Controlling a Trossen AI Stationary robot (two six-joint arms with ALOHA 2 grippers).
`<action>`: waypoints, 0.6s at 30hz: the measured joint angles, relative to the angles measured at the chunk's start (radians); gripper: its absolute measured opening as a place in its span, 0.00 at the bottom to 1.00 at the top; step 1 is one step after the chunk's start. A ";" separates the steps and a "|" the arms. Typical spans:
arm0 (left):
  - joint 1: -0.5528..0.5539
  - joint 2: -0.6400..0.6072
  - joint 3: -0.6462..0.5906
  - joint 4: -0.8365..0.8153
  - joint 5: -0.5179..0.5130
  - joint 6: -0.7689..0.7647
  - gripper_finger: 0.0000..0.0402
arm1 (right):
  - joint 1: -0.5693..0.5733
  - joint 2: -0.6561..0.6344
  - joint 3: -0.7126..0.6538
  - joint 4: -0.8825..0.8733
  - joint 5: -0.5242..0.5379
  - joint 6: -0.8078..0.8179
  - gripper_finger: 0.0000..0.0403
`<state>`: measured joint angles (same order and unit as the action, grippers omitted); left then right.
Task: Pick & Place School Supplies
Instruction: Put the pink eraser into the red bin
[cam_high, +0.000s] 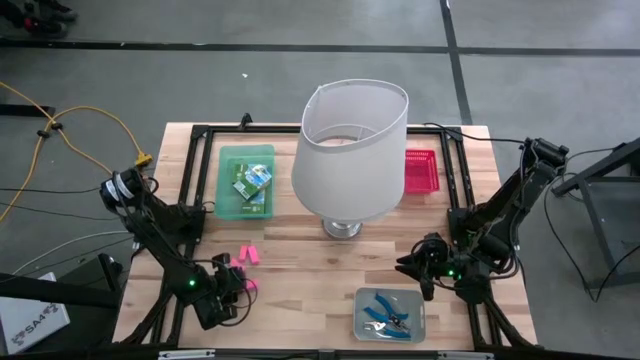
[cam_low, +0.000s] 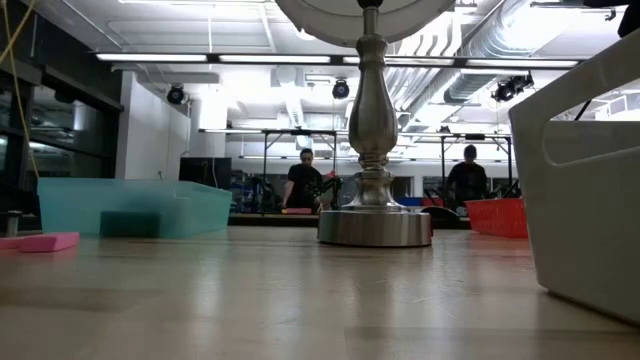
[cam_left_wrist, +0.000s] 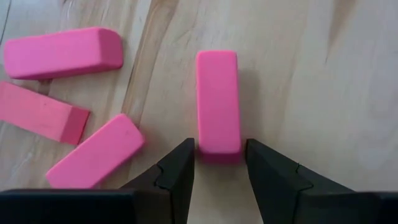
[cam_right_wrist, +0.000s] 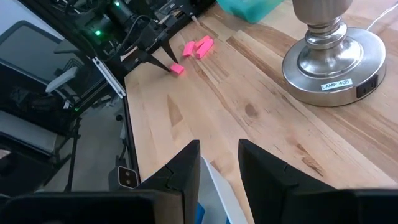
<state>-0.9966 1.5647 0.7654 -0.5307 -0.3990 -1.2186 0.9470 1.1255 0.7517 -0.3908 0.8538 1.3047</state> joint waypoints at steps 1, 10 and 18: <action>0.000 0.003 0.000 0.003 0.000 0.000 0.34 | 0.000 0.000 0.000 0.001 0.000 0.000 0.25; 0.010 0.007 0.000 0.014 0.000 -0.015 0.34 | 0.000 0.000 0.000 0.006 0.000 0.000 0.25; 0.025 0.007 0.000 0.018 0.005 -0.008 0.31 | 0.000 0.000 0.000 0.006 -0.016 -0.001 0.25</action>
<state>-0.9718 1.5719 0.7658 -0.5130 -0.3943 -1.2266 0.9470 1.1255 0.7517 -0.3847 0.8374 1.3041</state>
